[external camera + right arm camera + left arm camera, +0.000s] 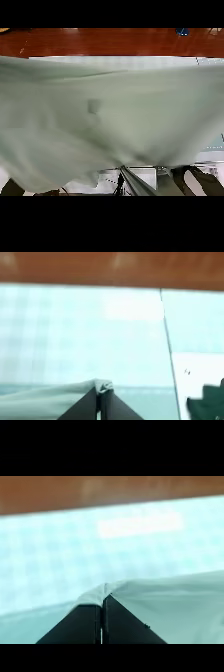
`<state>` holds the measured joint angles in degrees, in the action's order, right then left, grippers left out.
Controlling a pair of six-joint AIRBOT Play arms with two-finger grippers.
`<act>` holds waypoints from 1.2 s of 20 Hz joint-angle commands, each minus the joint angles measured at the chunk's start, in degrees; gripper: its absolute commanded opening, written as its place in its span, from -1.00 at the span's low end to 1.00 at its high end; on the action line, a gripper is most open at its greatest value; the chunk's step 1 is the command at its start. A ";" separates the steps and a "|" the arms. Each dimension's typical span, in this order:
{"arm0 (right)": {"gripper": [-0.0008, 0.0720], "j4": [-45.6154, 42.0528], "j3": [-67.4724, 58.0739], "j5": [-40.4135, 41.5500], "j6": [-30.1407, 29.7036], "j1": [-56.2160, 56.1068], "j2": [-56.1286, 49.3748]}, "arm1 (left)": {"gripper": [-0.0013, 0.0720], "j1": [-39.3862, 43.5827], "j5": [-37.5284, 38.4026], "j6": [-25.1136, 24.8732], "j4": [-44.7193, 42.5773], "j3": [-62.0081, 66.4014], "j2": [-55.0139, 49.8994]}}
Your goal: Fold the shirts.
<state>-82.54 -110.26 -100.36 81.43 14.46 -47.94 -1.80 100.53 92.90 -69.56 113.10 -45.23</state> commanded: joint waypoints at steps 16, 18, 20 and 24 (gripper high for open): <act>-0.92 4.35 12.17 38.58 1.36 -6.51 -45.92 | -0.91 0.04 -33.68 -8.31 0.11 -18.86 -46.86; -0.92 5.84 12.17 43.19 3.56 -6.51 -48.43 | -0.91 0.04 -38.05 -8.31 0.33 -18.86 -48.78; -0.92 6.45 12.17 44.00 6.03 -6.54 -50.90 | -0.91 0.04 -41.81 -8.28 1.49 -18.88 -50.62; -0.92 7.89 12.17 40.59 6.27 -6.51 -53.99 | -0.91 0.04 -42.69 -8.28 2.89 -18.88 -53.70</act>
<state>-76.40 -98.10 -59.57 86.65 7.97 -99.57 -1.78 60.12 84.64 -67.75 94.24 -96.60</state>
